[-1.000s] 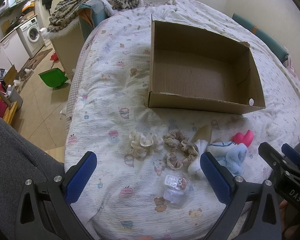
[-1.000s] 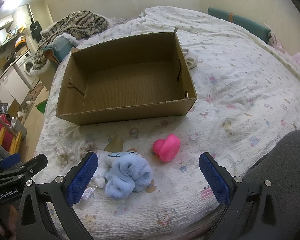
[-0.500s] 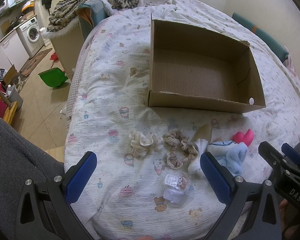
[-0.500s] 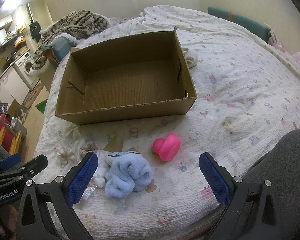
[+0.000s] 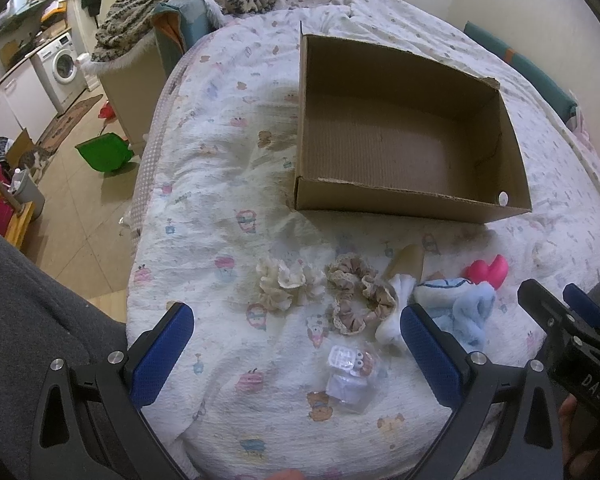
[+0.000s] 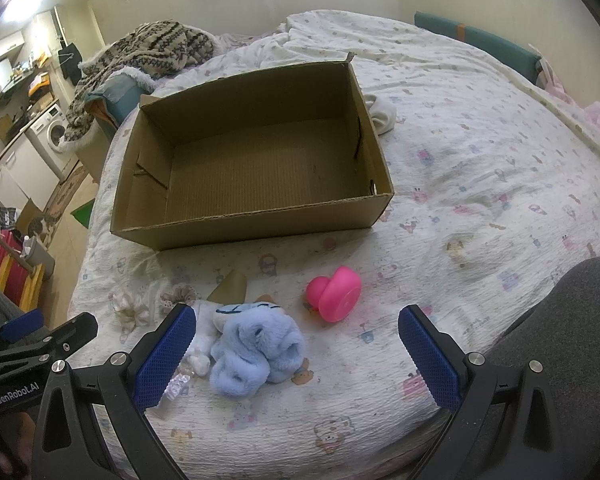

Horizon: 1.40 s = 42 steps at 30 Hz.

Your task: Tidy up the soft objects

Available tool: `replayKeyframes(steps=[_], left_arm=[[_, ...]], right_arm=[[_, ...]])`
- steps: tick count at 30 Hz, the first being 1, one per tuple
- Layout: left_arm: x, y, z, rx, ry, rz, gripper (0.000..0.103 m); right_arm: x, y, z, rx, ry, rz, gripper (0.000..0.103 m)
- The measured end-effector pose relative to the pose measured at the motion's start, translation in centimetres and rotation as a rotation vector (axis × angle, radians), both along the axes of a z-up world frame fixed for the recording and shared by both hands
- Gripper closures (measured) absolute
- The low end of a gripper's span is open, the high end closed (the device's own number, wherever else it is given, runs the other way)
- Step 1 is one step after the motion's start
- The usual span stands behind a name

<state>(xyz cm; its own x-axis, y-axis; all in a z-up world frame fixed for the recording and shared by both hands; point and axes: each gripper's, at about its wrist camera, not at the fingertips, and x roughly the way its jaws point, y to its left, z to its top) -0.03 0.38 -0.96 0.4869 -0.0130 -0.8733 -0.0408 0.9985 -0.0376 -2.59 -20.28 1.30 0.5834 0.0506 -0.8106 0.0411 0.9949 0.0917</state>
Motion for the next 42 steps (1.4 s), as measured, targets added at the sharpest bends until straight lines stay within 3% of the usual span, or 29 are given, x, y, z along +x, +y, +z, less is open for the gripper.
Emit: replayKeyframes(steps=[8,10,13,19,25,29,33,40,42], left_arm=[[1.6,2.1,-2.1,-0.137,0.160,0.042,0.000],[2.0,2.4,-2.7,-0.169,0.203,0.047,0.005],[2.5,1.2,-4.4,-0.168,0.294,0.002,0.022],[2.3,-2.9,-7.5,-0.099,0.413,-0.132,0.025],[2.3,-4.1,-9.5,-0.057,0.463,-0.151,0.041],[2.1,-4.6,-9.9,-0.059,0.459,-0.160,0.067],[1.7,-4.1,-9.4,-0.090,0.461,-0.161,0.079],[0.9,-2.5,-7.7,-0.126,0.447,-0.148,0.088],[0.7,-1.8,-7.2,-0.131,0.438,-0.140,0.089]], right_arm=[[0.1,-0.3,-0.3,0.029,0.017,-0.019,0.000],[0.2,-0.5,-0.3,0.039,0.023,-0.026,0.000],[0.3,-0.8,-0.4,0.058,0.031,-0.036,0.000],[0.5,-1.3,-0.7,0.084,0.050,-0.045,0.000],[0.7,-1.7,-0.7,0.105,0.058,-0.055,0.000],[1.2,-2.3,-0.9,0.139,0.087,-0.068,0.000],[2.9,-4.3,-1.6,0.229,0.154,-0.108,0.000],[6.7,-7.2,-5.0,0.356,0.329,-0.192,0.001],[7.5,-6.9,-6.0,0.368,0.372,-0.177,0.010]])
